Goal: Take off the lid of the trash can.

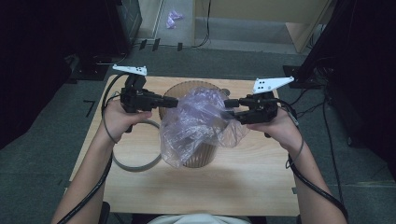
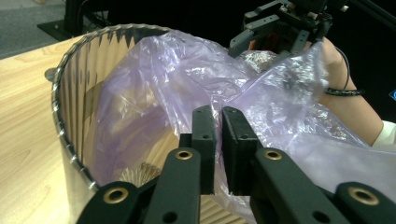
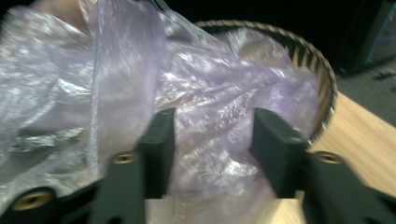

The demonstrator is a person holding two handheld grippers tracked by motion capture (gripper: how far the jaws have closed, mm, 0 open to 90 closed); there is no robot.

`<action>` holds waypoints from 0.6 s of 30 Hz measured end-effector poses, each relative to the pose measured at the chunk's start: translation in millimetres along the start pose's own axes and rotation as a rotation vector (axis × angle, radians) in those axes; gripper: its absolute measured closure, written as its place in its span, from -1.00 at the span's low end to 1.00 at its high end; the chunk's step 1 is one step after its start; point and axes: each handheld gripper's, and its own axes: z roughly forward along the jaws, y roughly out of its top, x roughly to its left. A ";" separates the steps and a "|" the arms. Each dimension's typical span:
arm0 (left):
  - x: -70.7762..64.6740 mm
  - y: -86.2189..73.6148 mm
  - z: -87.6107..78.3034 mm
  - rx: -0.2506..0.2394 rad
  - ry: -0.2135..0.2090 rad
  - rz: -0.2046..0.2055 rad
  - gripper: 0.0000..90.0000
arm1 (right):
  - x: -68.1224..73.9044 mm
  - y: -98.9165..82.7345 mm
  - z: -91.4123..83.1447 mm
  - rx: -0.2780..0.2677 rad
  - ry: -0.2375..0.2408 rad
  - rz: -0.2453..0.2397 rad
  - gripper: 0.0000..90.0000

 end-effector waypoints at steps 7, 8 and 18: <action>3.7 -1.4 -2.2 -0.003 0.013 -0.002 0.98 | -5.0 1.3 -2.3 0.001 -0.018 0.046 0.99; 5.3 -0.5 -2.9 -0.008 0.012 0.000 0.98 | -5.9 3.1 -2.8 -0.003 -0.017 0.056 0.99; 25.1 13.8 -6.0 -0.052 0.067 -0.001 0.96 | -29.2 20.9 4.7 -0.007 -0.054 0.114 1.00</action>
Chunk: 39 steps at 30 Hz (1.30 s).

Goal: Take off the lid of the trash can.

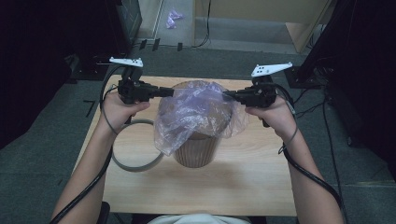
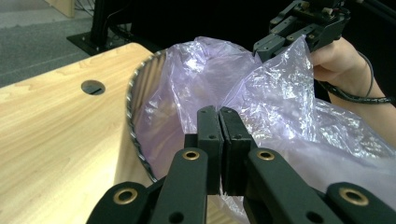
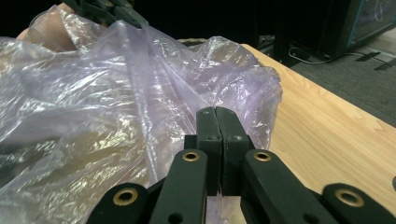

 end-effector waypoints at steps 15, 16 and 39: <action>29.7 9.3 7.3 -0.017 0.028 -0.055 0.95 | -24.4 10.1 14.6 0.002 -0.049 0.059 0.98; 31.7 9.7 7.8 -0.021 0.032 -0.059 0.95 | -25.9 10.1 15.6 0.001 -0.052 0.065 0.97; 61.5 -6.0 25.4 -0.019 0.028 -0.137 0.93 | -45.8 -3.0 37.3 0.052 -0.089 0.131 0.86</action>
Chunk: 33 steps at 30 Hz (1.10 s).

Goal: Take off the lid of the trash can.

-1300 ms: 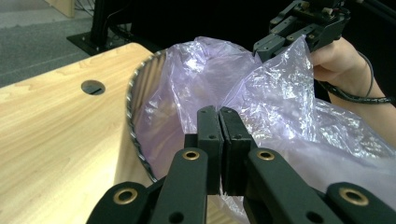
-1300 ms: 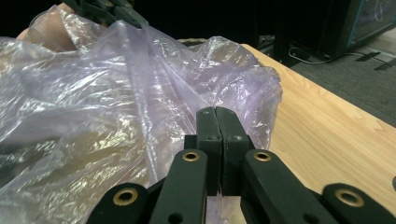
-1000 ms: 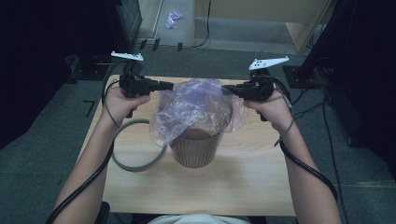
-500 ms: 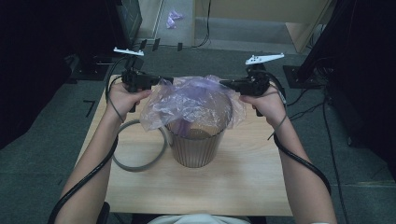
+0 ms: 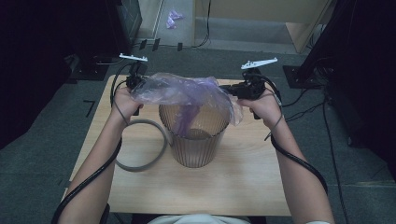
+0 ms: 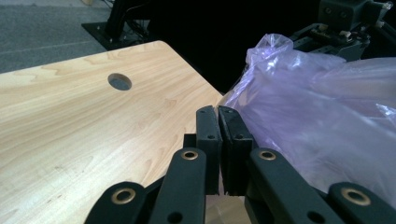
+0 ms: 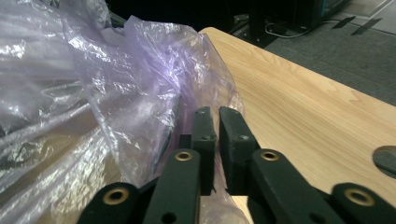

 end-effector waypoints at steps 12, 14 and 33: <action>-12.6 5.0 -30.8 -0.047 0.032 0.062 0.43 | 8.8 3.1 -40.7 -0.101 -0.018 -0.082 0.22; -15.6 5.6 -36.4 -0.040 0.038 0.070 0.38 | 12.6 3.2 -47.3 -0.116 -0.010 -0.091 0.22; -48.6 -27.0 -91.3 0.004 0.033 0.107 0.17 | 49.6 -16.8 -86.7 -0.119 0.045 -0.137 0.50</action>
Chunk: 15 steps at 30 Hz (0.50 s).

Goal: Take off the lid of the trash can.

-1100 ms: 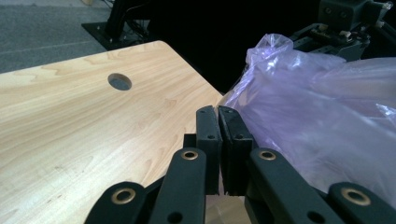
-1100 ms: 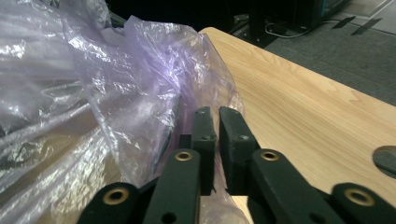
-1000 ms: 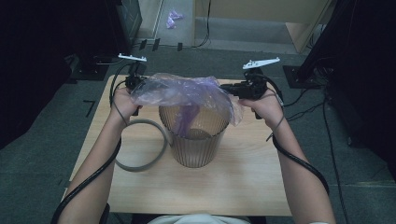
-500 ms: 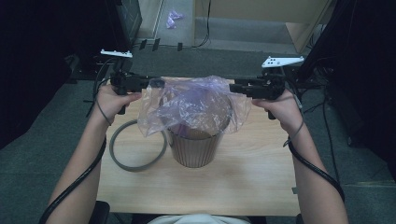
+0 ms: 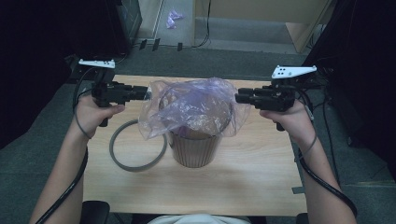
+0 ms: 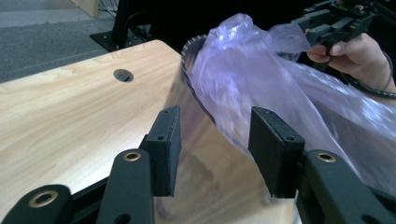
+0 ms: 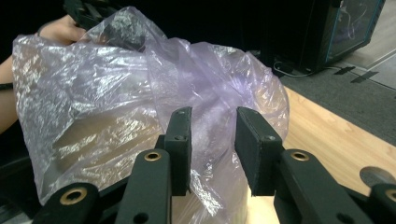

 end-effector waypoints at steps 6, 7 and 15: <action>-21.8 -16.4 -27.1 0.003 0.018 0.022 0.16 | 9.6 -7.8 -11.5 0.017 0.001 -0.013 0.51; -25.6 -17.5 -31.0 0.000 0.020 0.026 0.16 | 10.9 -8.4 -13.0 0.020 0.001 -0.015 0.51; -60.2 -7.7 -38.0 -0.037 -0.037 0.082 0.17 | 23.2 -1.9 -18.0 -0.002 -0.018 -0.055 0.24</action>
